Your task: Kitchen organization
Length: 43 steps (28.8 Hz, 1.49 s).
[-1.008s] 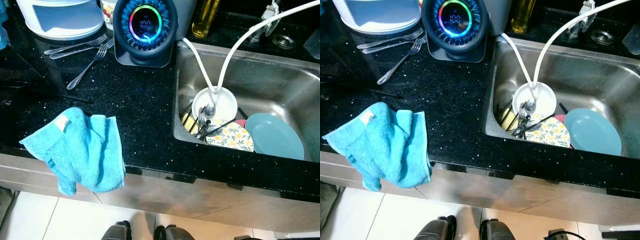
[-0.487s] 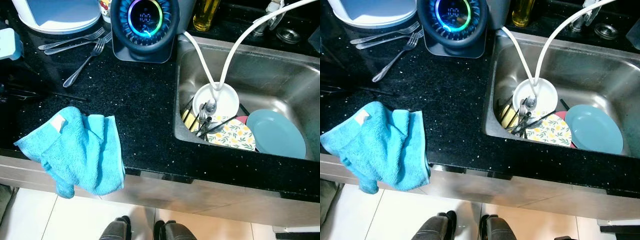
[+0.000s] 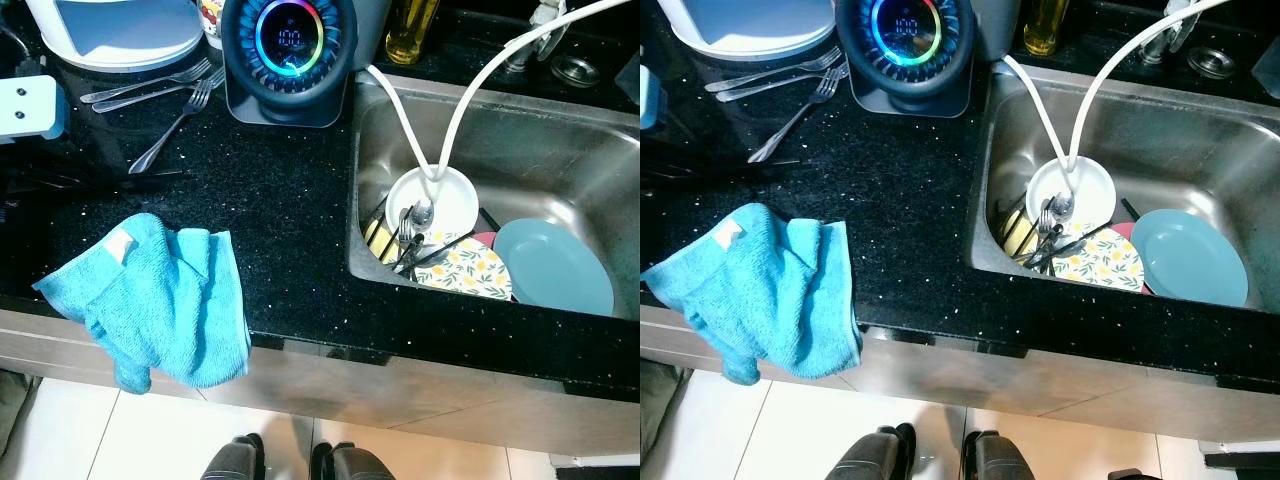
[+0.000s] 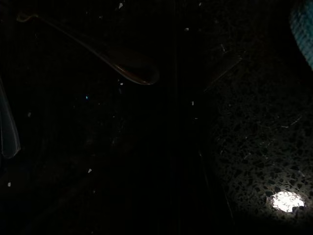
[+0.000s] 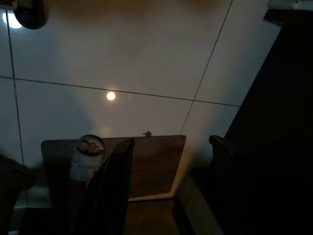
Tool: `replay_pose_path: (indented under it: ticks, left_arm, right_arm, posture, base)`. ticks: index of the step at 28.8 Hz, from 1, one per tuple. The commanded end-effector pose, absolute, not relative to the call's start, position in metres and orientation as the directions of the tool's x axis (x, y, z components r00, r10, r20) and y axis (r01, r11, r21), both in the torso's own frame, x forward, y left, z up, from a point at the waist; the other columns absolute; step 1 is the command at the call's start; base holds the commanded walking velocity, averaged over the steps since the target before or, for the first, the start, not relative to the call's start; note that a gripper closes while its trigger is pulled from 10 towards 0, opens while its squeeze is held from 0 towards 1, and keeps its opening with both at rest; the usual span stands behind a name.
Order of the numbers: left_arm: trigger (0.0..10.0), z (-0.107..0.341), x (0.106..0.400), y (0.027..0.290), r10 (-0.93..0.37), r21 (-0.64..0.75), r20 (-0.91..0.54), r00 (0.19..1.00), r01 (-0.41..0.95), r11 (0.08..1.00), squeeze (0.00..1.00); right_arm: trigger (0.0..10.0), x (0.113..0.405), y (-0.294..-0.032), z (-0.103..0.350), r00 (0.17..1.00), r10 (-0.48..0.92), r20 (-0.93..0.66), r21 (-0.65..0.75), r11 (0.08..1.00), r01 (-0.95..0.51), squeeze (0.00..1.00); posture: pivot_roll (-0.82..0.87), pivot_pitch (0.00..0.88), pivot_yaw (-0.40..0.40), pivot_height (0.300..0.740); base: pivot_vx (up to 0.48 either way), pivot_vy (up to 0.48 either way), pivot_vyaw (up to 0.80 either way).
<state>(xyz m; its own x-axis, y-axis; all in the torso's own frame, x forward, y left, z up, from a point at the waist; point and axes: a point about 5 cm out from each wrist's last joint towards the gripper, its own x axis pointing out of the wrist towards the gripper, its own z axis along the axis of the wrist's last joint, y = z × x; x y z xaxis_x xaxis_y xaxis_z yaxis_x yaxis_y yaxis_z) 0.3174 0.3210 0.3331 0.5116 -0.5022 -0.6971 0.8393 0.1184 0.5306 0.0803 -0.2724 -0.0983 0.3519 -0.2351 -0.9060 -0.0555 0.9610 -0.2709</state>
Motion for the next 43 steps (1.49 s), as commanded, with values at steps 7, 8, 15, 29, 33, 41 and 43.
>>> replay_pose_path:
  ticks: [7,8,15,29,33,41,43]
  left_arm:
    - [0.0,0.303,0.321,0.322,-0.469,0.422,-0.777,0.419,0.9,0.107,0.0]
    - [0.0,0.309,0.323,0.318,-0.515,0.443,-0.735,0.442,0.887,0.13,0.0]
    - [0.0,0.351,0.329,0.297,-0.742,0.508,-0.454,0.494,0.827,0.24,0.0]
    - [0.0,0.394,0.314,0.279,-0.917,0.468,-0.146,0.372,0.842,0.268,0.0]
    - [0.0,0.41,0.309,0.27,-0.962,0.449,0.025,0.273,0.856,0.255,0.0]
    - [0.0,0.405,0.315,0.239,-0.948,0.421,0.276,0.161,0.866,0.27,0.0]
    - [0.0,0.401,0.321,0.227,-0.907,0.382,0.382,0.176,0.864,0.328,0.0]
  right_arm:
    - [10.0,0.078,-0.27,-0.1,0.336,-0.24,-0.911,-0.27,0.962,-0.046,0.0]
    - [10.0,0.079,-0.268,-0.1,0.338,-0.238,-0.911,-0.268,0.962,-0.046,0.0]
    - [10.0,0.081,-0.265,-0.101,0.34,-0.233,-0.911,-0.263,0.964,-0.043,0.0]
    - [10.0,0.091,-0.258,-0.101,0.354,-0.225,-0.908,-0.254,0.966,-0.039,0.0]
    - [10.0,0.093,-0.256,-0.101,0.359,-0.221,-0.907,-0.25,0.968,-0.036,0.0]
    - [10.0,0.101,-0.252,-0.101,0.373,-0.213,-0.903,-0.243,0.97,-0.034,0.0]
    - [10.0,0.102,-0.252,-0.1,0.378,-0.213,-0.901,-0.243,0.969,-0.034,0.0]
  posture:
    - [0.02,0.268,-0.052,0.74]
    - [0.02,0.266,-0.048,0.74]
    - [0.03,0.258,-0.043,0.74]
    - [0.05,0.234,-0.04,0.74]
    - [0.05,0.229,-0.037,0.74]
    - [0.06,0.212,-0.047,0.74]
    - [0.06,0.21,-0.047,0.74]
  base:
    - [0.0,0.0,0.0]
    - [0.0,0.0,0.0]
    - [0.0,0.0,0.0]
    - [0.0,0.0,0.0]
    - [0.0,0.0,0.0]
    - [0.0,0.0,0.0]
    - [0.0,0.0,0.0]
